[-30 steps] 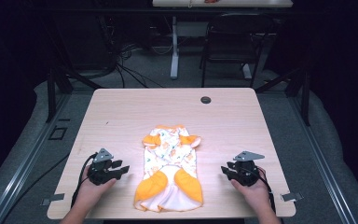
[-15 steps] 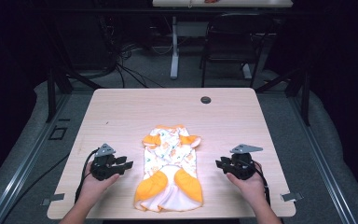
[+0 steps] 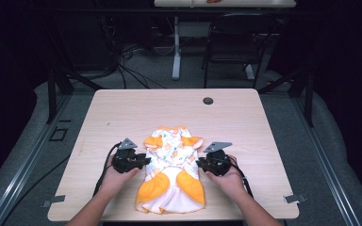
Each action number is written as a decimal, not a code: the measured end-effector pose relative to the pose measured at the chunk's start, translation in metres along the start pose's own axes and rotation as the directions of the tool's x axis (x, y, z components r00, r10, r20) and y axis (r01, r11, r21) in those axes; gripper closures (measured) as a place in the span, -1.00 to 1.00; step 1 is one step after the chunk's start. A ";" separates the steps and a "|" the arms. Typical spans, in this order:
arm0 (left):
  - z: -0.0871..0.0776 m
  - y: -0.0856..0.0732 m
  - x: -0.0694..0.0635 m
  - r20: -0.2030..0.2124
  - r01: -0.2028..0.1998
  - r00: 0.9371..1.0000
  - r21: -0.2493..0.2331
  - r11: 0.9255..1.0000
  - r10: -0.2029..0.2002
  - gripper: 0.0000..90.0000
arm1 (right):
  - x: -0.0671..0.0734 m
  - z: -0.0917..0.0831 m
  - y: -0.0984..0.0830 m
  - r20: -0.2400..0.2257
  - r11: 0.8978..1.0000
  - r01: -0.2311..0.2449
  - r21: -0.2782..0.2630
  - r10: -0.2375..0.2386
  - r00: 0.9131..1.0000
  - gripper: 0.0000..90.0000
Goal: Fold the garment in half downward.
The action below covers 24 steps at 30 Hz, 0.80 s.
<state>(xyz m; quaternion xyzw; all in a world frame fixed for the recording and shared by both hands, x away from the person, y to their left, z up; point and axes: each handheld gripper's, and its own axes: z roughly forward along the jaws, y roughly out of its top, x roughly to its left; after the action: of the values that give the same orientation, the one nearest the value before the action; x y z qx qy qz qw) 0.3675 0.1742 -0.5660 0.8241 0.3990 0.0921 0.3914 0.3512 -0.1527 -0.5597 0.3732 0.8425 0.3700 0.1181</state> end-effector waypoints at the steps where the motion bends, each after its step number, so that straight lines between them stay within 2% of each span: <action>1: 0.000 0.000 0.000 0.000 0.000 1.000 0.000 1.000 0.000 0.47 | 0.000 0.000 0.000 0.000 1.000 0.000 0.000 0.000 1.000 0.73; 4: 0.010 0.000 -0.004 -0.009 -0.032 0.999 0.030 0.999 0.032 0.47 | 0.006 0.011 0.005 -0.012 1.000 0.023 0.001 -0.023 1.000 0.78; 6: 0.015 0.000 -0.007 -0.013 -0.051 0.999 0.052 0.997 0.051 0.51 | 0.010 0.020 0.006 -0.013 0.999 0.040 0.027 -0.039 0.999 0.84; 9: 0.017 0.000 -0.006 -0.013 -0.052 0.999 0.042 0.998 0.052 0.58 | 0.011 0.024 0.005 0.004 0.997 0.051 0.052 -0.052 0.999 0.86; 10: 0.018 0.001 -0.004 -0.007 -0.038 0.999 0.041 0.998 0.039 0.59 | 0.011 0.026 0.004 0.004 0.997 0.059 0.054 -0.060 0.998 0.88; 13: 0.021 0.002 -0.003 0.004 -0.030 1.000 0.026 0.999 0.030 0.64 | 0.011 0.026 0.005 0.005 0.995 0.074 0.066 -0.074 0.997 0.93; 18: 0.023 0.004 -0.004 0.038 -0.020 0.999 0.034 0.999 0.019 0.65 | 0.010 0.021 0.004 0.003 0.988 0.121 0.101 -0.122 0.993 0.98; 21: 0.022 0.002 -0.012 0.058 -0.051 0.997 0.050 0.997 0.048 0.65 | 0.010 0.018 0.003 -0.004 0.984 0.133 0.119 -0.134 0.991 0.98; 24: 0.021 0.002 -0.018 0.061 -0.070 0.996 0.061 0.996 0.066 0.64 | 0.010 0.015 0.001 -0.009 0.982 0.139 0.129 -0.139 0.990 0.98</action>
<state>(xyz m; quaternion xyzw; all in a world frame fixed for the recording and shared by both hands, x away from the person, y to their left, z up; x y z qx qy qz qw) 0.3666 0.1487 -0.5762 0.8515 0.3616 0.0685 0.3735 0.3518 -0.1368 -0.5682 0.3204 0.8887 0.3055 0.1193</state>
